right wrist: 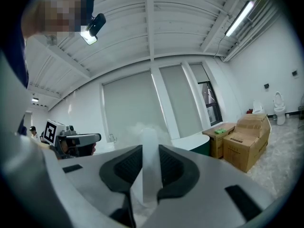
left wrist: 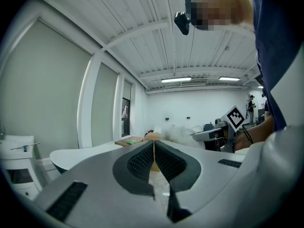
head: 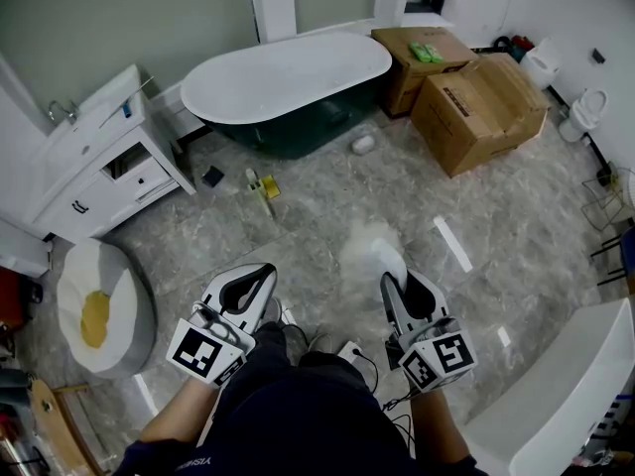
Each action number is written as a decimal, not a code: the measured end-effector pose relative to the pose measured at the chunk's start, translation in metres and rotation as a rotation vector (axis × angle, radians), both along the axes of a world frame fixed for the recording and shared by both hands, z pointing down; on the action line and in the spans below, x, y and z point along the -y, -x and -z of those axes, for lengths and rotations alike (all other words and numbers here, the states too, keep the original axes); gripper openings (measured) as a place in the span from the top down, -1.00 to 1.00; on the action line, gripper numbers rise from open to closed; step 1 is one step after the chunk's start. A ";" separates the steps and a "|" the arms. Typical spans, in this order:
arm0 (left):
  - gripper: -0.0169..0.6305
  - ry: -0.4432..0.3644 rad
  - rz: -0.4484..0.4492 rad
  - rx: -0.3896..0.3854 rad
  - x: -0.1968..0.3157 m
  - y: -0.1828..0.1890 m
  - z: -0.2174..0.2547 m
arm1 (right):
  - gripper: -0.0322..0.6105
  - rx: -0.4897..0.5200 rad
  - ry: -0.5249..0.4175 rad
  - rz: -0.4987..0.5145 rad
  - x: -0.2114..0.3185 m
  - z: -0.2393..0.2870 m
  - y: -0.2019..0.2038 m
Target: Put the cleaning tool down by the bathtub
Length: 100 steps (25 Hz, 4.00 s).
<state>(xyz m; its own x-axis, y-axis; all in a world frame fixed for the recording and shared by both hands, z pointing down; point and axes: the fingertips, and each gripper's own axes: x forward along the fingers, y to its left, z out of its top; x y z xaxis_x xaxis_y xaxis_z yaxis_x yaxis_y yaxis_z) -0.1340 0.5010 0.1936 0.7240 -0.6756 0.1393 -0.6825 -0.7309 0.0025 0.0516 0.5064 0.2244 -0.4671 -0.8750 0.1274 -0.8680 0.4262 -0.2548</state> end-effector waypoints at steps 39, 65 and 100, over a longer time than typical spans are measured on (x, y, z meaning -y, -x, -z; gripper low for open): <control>0.84 0.056 -0.024 -0.048 0.226 0.026 -0.027 | 0.60 -0.053 0.062 -0.024 0.216 -0.018 0.024; 0.84 0.042 -0.114 -0.066 0.422 0.087 -0.026 | 0.60 -0.114 0.100 -0.116 0.394 -0.014 0.079; 0.84 0.117 0.027 0.014 0.605 -0.035 -0.059 | 0.60 -0.077 0.128 0.036 0.625 -0.055 -0.039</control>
